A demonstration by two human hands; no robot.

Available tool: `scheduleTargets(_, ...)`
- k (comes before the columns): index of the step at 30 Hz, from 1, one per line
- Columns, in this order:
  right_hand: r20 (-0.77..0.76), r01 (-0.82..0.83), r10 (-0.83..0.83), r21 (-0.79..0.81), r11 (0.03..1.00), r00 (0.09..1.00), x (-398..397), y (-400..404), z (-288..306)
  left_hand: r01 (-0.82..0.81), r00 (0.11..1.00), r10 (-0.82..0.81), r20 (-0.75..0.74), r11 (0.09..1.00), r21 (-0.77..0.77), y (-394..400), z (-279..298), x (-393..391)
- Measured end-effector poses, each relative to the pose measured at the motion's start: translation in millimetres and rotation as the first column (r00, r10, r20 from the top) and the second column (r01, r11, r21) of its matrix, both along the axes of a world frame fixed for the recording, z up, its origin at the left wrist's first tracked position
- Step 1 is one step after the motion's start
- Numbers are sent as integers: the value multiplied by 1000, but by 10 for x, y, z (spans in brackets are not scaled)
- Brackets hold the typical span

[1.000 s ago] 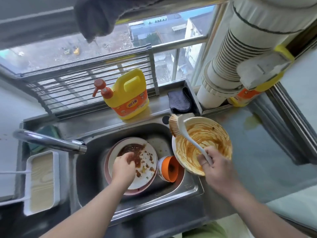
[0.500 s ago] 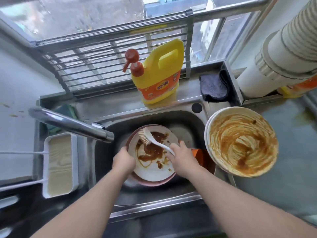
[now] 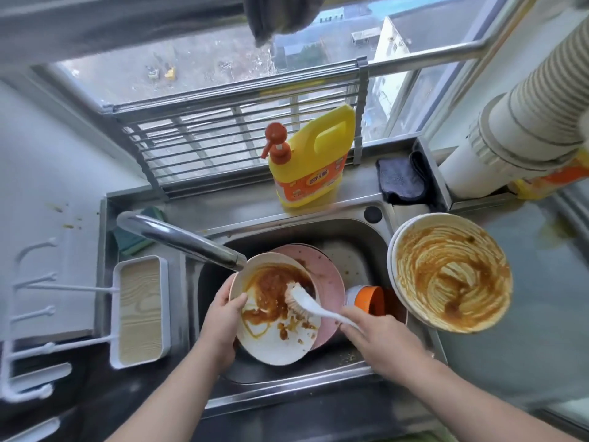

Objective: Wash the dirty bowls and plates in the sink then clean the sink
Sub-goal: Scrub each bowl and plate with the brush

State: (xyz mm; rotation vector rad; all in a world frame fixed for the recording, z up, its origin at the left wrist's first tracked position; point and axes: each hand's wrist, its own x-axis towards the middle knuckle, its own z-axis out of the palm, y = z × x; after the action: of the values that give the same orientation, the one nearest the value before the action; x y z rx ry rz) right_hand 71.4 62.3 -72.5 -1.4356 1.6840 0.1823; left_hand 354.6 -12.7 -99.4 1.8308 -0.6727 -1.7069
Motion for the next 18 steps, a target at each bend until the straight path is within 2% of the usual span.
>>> scheduleTargets(3,139,-115,115,-12,993,984,213,195,208,-32,996,41,75,992,-120,130,89,-50)
scheduleTargets(5,260,-124,120,-1,992,958,446,265,326,-64,975,95,201,986,-157,237,94,-129)
scheduleTargets(8,414,126,-137,54,990,900,850,259,343,-96,901,153,407,983,-156,417,162,-297)
scheduleTargets(11,452,352,-348,78,933,821,1070,38,155,-34,870,98,483,990,-138,567,291,-479)
scheduleTargets(13,403,392,-388,76,917,829,1012,-119,12,-31,869,120,480,982,-188,586,338,-551)
scheduleTargets(14,342,359,-359,66,931,868,923,-151,-43,-71,877,165,451,974,-217,558,343,-562)
scheduleTargets(16,209,243,-252,69,968,945,720,-89,-98,-235,886,312,343,940,-247,441,292,-535)
scheduleTargets(18,189,201,-217,97,975,958,594,138,1,-437,853,472,223,879,-189,282,170,-450)
